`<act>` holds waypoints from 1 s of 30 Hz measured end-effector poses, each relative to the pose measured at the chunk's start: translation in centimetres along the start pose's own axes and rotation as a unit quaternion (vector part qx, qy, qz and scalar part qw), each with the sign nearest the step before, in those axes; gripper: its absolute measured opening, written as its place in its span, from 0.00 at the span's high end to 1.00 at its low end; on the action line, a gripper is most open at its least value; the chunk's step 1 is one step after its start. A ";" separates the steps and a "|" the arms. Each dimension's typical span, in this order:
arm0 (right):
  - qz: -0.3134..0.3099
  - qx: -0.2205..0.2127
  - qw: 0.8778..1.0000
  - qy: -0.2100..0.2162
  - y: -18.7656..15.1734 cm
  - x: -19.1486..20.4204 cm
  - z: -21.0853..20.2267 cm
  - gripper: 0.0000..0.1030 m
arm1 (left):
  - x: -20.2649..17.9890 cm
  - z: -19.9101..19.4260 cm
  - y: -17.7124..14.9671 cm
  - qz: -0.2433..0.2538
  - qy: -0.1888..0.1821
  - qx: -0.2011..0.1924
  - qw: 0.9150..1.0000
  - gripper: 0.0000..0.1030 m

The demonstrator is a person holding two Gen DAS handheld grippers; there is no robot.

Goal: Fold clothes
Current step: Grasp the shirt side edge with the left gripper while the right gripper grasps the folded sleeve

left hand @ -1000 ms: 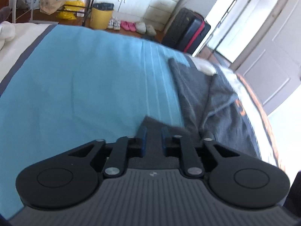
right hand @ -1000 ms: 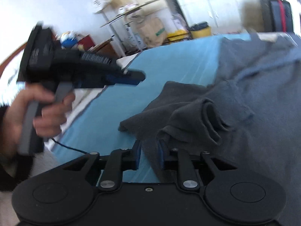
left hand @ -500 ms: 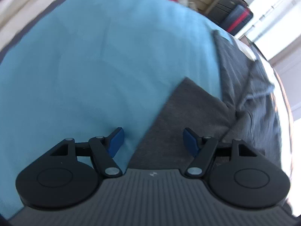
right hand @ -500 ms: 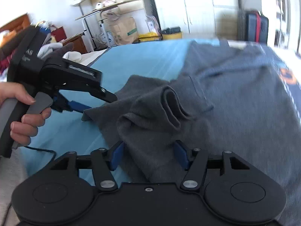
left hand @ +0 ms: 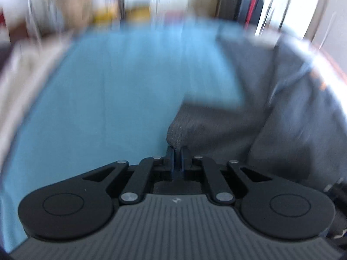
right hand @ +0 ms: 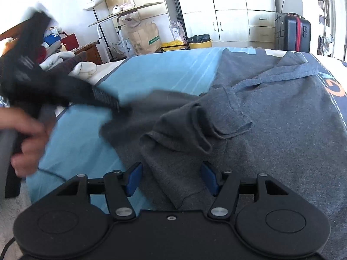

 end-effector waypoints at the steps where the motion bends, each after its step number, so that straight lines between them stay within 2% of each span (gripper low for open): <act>1: -0.001 0.001 1.000 0.000 0.0 0.0 0.0 0.37 | 0.5 -0.2 0.2 -0.021 -0.007 0.001 1.000 0.89; 2: 0.000 0.001 1.000 0.000 0.1 0.0 0.0 0.37 | 0.9 -0.7 0.7 -0.038 -0.014 -0.004 0.999 0.87; 4: 0.005 0.002 1.000 0.004 0.1 -0.2 -0.1 0.37 | 1.9 -2.2 1.6 -0.043 0.006 -0.026 0.999 0.78; 6: 0.015 0.002 1.000 0.009 0.1 -0.3 -0.3 0.37 | 3.0 -4.1 2.0 -0.034 0.020 -0.051 0.998 0.76; 8: 0.043 0.007 0.999 0.020 0.3 -0.7 -0.3 0.37 | 4.3 -5.0 2.3 -0.050 0.006 -0.059 0.997 0.71; 10: 0.076 0.009 0.996 0.033 0.6 -1.3 -0.4 0.37 | 5.0 -5.3 2.4 -0.092 -0.045 -0.060 0.993 0.71; 12: 0.111 0.005 0.993 0.047 0.9 -2.0 -0.4 0.36 | 4.5 -5.1 2.7 -0.125 -0.109 -0.061 0.984 0.71; 14: 0.134 -0.003 0.990 0.048 1.3 -2.7 0.0 0.35 | 3.4 -5.0 2.9 -0.138 -0.164 -0.061 0.975 0.71; 16: 0.149 -0.026 0.987 0.050 2.0 -3.2 0.8 0.34 | 2.1 -4.8 3.0 -0.130 -0.194 -0.062 0.970 0.71; 17: 0.138 -0.038 0.988 0.056 2.5 -3.0 1.4 0.36 | 1.4 -4.6 3.2 -0.122 -0.204 -0.061 0.969 0.71; 19: 0.092 -0.049 0.994 0.041 3.4 -2.3 2.7 0.60 | 0.3 -4.3 3.3 -0.106 -0.213 -0.061 0.969 0.71; 21: 0.078 -0.072 0.993 0.057 4.7 -1.2 2.7 0.68 | -0.5 -4.1 3.4 -0.094 -0.217 -0.062 0.970 0.71; 22: 0.080 -0.087 0.990 0.076 5.3 -0.6 2.4 0.69 | -0.7 -3.5 3.5 -0.092 -0.219 -0.063 0.969 0.71; 24: 0.065 -0.089 0.989 0.099 5.6 1.0 2.1 0.69 | -0.6 -3.1 3.7 -0.096 -0.221 -0.066 0.968 0.71; 26: 0.034 -0.078 0.990 0.113 5.1 2.7 2.0 0.68 | -0.4 -2.9 3.6 -0.112 -0.224 -0.065 0.966 0.66; 28: 0.026 -0.045 0.989 0.138 4.1 3.7 1.4 0.70 | -0.3 -2.7 3.4 -0.125 -0.235 -0.057 0.962 0.63; 30: 0.036 -0.031 0.981 0.186 3.4 4.5 -0.7 0.71 | -0.8 -2.4 3.1 -0.124 -0.245 -0.043 0.961 0.63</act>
Point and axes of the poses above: each gripper's, at about its wrist camera, not at the fingertips, and z roughly the way its jaws point, x to its left, y to its top, the point moved 10 cm from there along z, roughly the way its jaws point, and after that the axes turned 14 degrees about -y, right-handed, at the moved point
